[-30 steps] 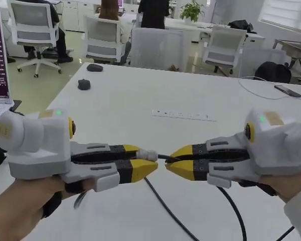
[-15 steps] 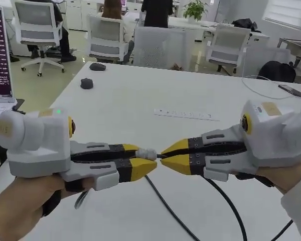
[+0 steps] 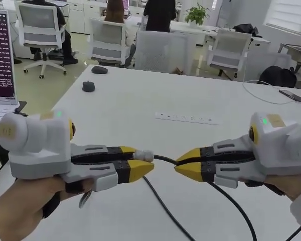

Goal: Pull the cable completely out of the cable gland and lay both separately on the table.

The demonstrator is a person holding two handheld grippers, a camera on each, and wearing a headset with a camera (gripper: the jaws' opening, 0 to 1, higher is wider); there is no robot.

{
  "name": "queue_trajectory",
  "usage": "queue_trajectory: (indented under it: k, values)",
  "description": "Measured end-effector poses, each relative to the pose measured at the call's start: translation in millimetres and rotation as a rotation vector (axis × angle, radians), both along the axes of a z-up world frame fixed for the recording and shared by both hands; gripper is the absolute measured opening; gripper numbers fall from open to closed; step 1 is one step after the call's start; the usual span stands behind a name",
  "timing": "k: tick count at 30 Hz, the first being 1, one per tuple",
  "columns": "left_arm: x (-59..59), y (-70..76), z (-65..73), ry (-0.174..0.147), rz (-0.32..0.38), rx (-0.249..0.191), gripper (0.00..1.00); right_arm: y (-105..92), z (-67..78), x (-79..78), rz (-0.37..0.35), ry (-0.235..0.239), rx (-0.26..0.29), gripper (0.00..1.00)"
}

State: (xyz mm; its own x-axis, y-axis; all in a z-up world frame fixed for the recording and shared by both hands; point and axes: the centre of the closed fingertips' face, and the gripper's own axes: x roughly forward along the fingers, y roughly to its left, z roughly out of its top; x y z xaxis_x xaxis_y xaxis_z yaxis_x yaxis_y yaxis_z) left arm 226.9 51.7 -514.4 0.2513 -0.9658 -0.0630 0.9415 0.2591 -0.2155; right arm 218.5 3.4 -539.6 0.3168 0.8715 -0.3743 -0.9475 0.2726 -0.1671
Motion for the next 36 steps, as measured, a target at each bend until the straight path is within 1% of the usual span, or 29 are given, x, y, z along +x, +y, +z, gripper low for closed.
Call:
queue_trajectory:
  k: [1, 3, 5, 8, 9, 10, 12, 14, 16, 18, 20, 22, 24, 25, 28, 31, 36]
  values:
    - [1.2, 1.3, 1.3, 0.007, 0.005, -0.011, 0.16, -5.7, -3.3, 0.8, -0.012, 0.006, -0.009, 0.02]
    - [2.0, 2.5, 3.0, 0.007, 0.011, -0.020, 0.16, -14.7, -8.2, 2.9, -0.031, 0.010, -0.026, 0.02]
    - [2.9, 3.6, 4.9, 0.007, 0.018, -0.030, 0.16, -24.9, -15.5, 4.3, -0.049, 0.015, -0.056, 0.02]
    - [4.5, 4.6, 5.9, 0.006, 0.026, -0.035, 0.16, -35.4, -21.5, 7.3, -0.074, 0.021, -0.067, 0.02]
    - [5.3, 4.8, 5.8, 0.009, 0.030, -0.037, 0.16, -42.1, -24.2, 9.5, -0.085, 0.024, -0.062, 0.02]
    - [5.6, 4.7, 5.3, 0.010, 0.031, -0.035, 0.16, -44.7, -25.6, 9.8, -0.091, 0.030, -0.055, 0.02]
    - [4.4, 3.1, 2.1, 0.007, 0.025, -0.018, 0.16, -48.8, -31.2, 11.4, -0.106, 0.035, -0.060, 0.02]
    - [2.5, 0.7, -0.2, -0.006, 0.018, 0.003, 0.16, -51.7, -38.0, 12.1, -0.117, 0.042, -0.071, 0.02]
    - [1.6, -0.7, -2.6, -0.019, 0.015, 0.023, 0.16, -51.4, -40.9, 11.1, -0.124, 0.049, -0.066, 0.02]
    - [1.5, -0.5, -3.9, -0.022, 0.015, 0.031, 0.16, -50.4, -43.4, 8.5, -0.117, 0.051, -0.073, 0.03]
    - [1.8, -0.1, -4.5, -0.026, 0.018, 0.036, 0.16, -49.3, -45.9, 3.2, -0.099, 0.082, -0.077, 0.03]
    - [0.4, -1.5, -5.6, -0.029, 0.012, 0.044, 0.16, -50.1, -47.7, 2.0, -0.098, 0.085, -0.089, 0.03]
    - [-1.9, -4.1, -7.2, -0.043, 0.004, 0.061, 0.16, -52.3, -49.1, 2.5, -0.110, 0.089, -0.101, 0.04]
    - [-2.7, -4.6, -7.4, -0.046, 0.001, 0.063, 0.16, -52.9, -48.5, 2.7, -0.115, 0.091, -0.101, 0.06]
    - [-3.1, -4.6, -7.5, -0.048, -0.002, 0.064, 0.16, -50.3, -38.3, 2.1, -0.121, 0.089, -0.076, 0.17]
    - [-2.8, -5.0, -7.1, -0.048, -0.004, 0.062, 0.16, -43.9, -29.4, -0.5, -0.100, 0.077, -0.065, 0.19]
    - [-4.2, -5.9, -8.0, -0.054, -0.010, 0.070, 0.16, -21.0, -7.7, -4.5, -0.050, 0.033, -0.038, 0.24]
